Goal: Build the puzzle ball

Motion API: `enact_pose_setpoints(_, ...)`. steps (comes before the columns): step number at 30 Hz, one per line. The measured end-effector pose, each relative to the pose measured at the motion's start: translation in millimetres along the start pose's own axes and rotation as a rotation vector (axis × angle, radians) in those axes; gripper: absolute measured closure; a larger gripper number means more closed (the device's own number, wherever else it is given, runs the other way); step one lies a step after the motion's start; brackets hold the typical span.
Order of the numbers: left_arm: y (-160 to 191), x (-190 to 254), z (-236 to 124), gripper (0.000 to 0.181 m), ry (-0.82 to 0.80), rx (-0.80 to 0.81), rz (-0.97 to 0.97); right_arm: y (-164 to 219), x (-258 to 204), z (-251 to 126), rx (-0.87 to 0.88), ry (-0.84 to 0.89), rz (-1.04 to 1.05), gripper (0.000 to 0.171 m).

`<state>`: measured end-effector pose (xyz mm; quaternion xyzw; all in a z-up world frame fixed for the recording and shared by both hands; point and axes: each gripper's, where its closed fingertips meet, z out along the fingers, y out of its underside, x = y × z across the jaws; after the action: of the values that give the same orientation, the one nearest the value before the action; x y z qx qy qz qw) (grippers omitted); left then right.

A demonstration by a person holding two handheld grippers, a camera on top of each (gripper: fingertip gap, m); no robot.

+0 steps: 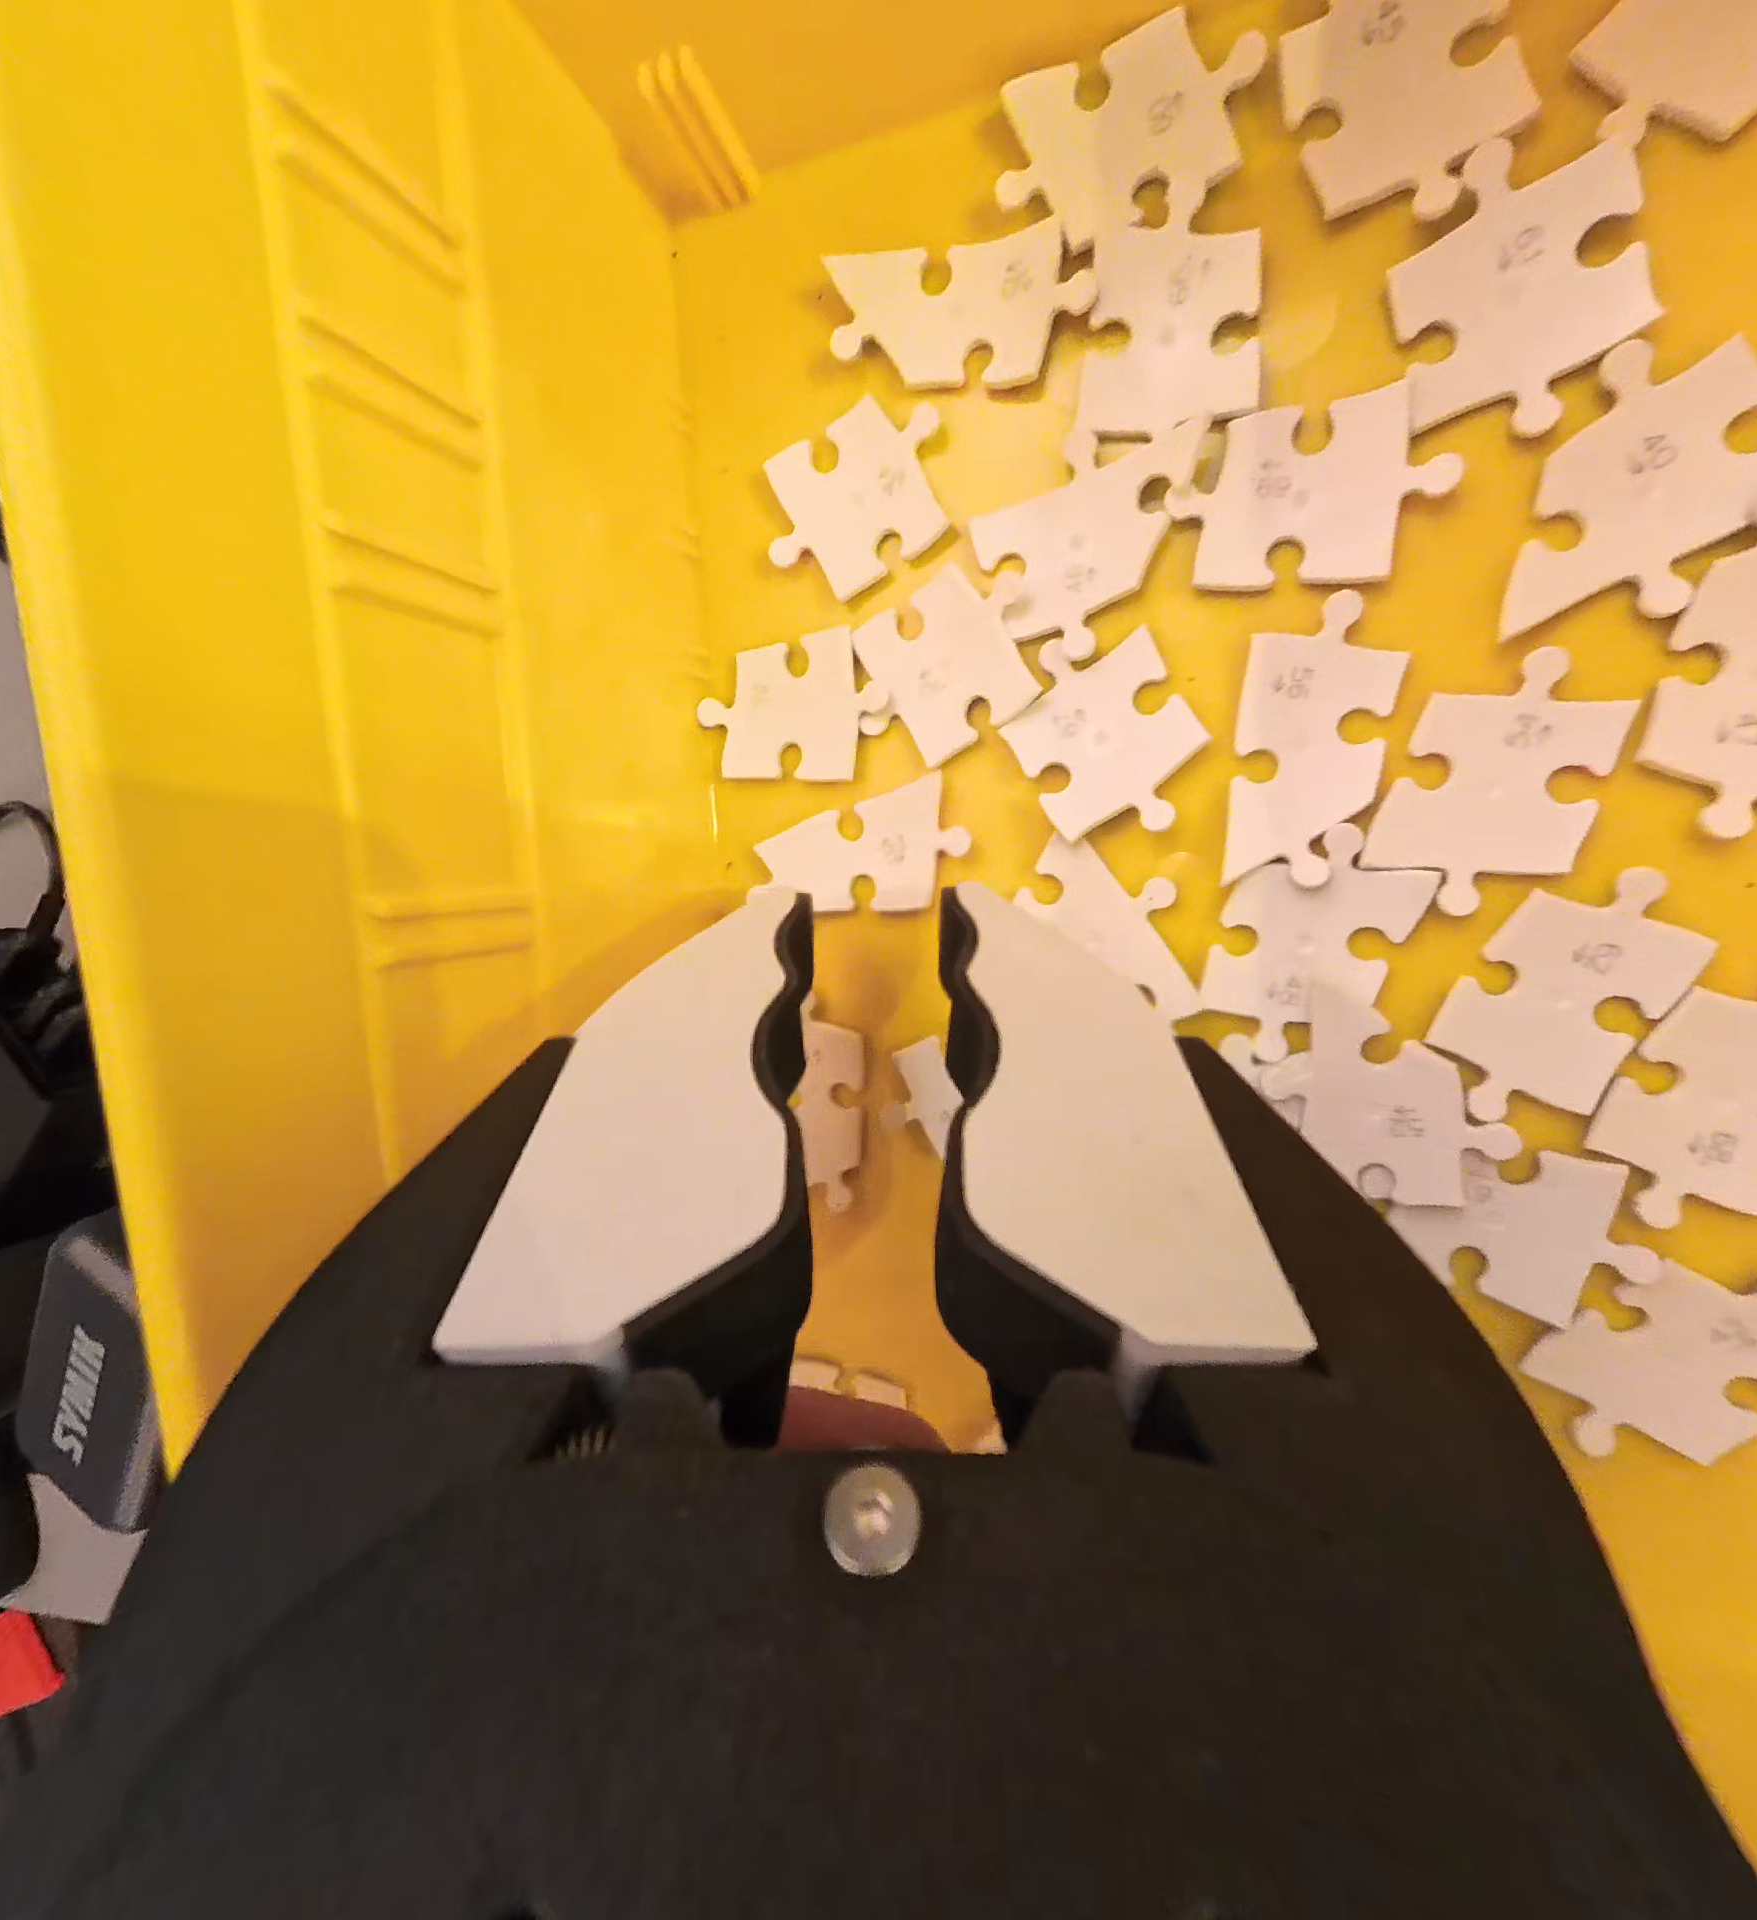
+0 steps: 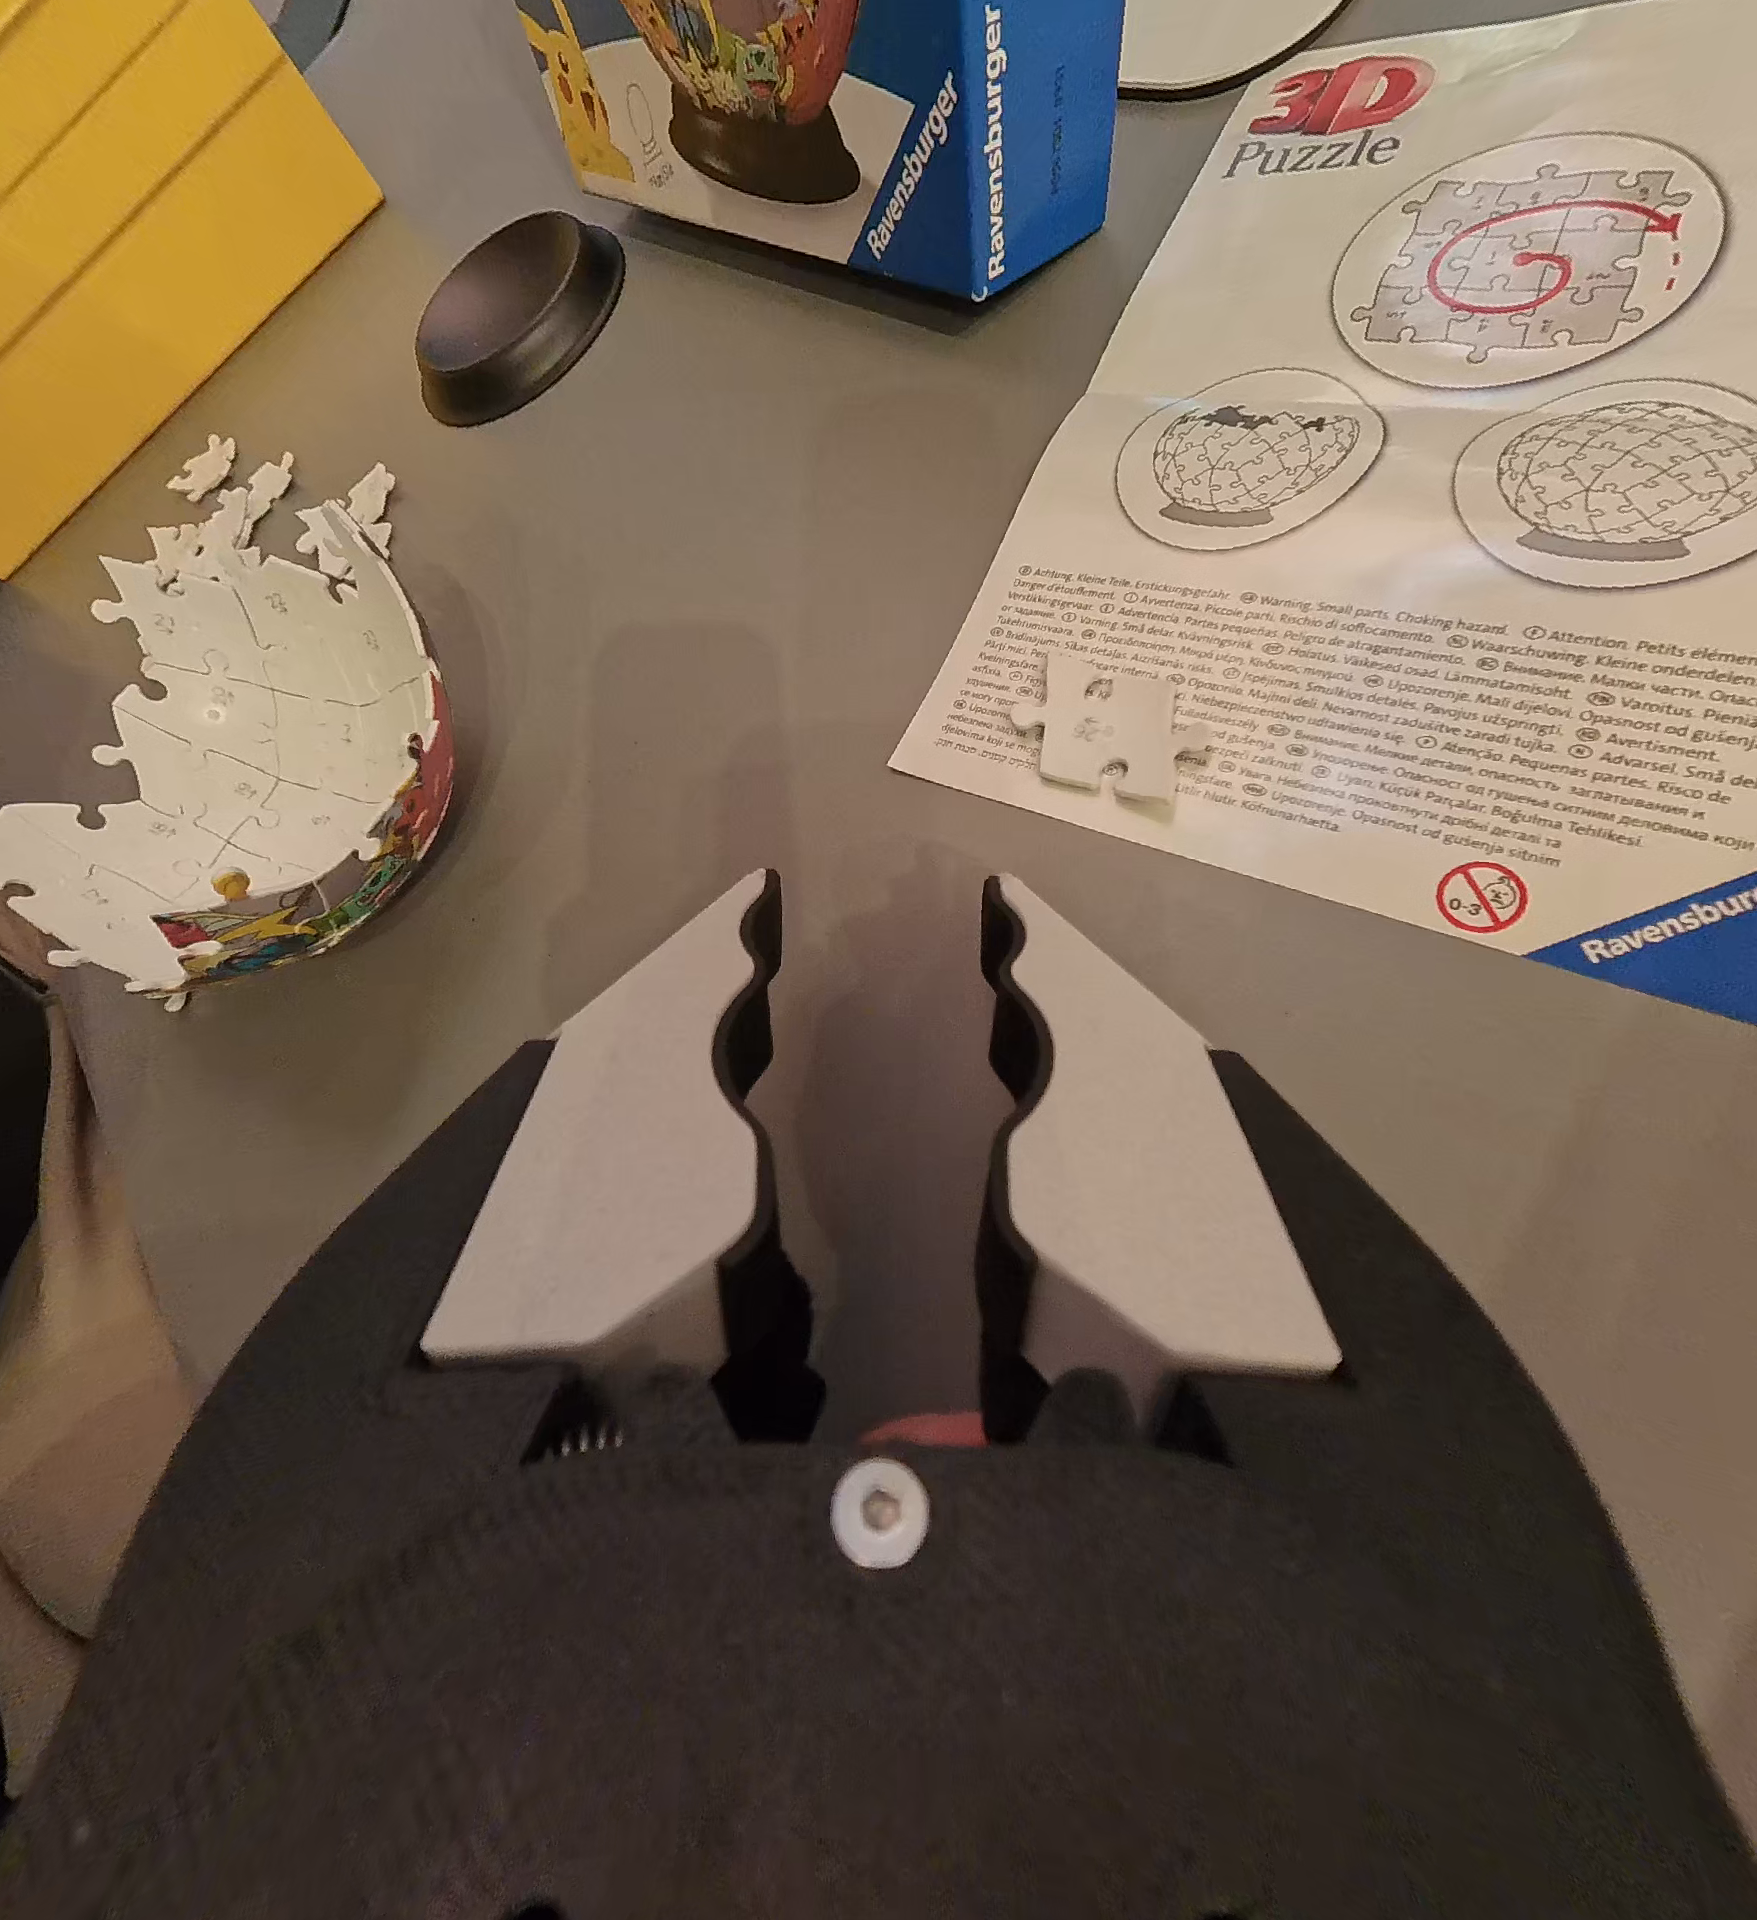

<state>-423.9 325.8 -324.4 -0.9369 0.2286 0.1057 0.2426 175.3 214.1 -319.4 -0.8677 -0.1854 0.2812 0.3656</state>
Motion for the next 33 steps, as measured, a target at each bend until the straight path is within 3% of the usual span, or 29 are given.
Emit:
enact_pose_setpoints(11, 9.0, -10.0, -6.5, 0.164, -0.018, -0.042, 0.045, -0.3, -0.1, -0.4, 0.002, -0.002, 0.001, 0.134)
enact_pose_setpoints(16, 4.6, 6.7, -7.0, 0.163, 0.062, -0.012, 0.096, -0.3, -0.2, -0.3, 0.002, -0.002, 0.001, 0.134)
enact_pose_setpoints(21, -6.9, 25.7, -3.2, 0.145, 0.14, 0.02, 0.107, -0.1, 0.4, -0.1, 0.0, 0.001, 0.003, 0.134)
enact_pose_setpoints(26, -13.3, 38.9, 2.3, 0.14, 0.207, 0.039, 0.112, 0.2, 1.3, 0.2, -0.001, 0.006, 0.007, 0.134)
enact_pose_setpoints(33, -25.4, 34.6, 3.7, 0.139, 0.175, 0.088, 0.105, 0.4, 2.5, 0.8, -0.005, 0.013, 0.011, 0.134)
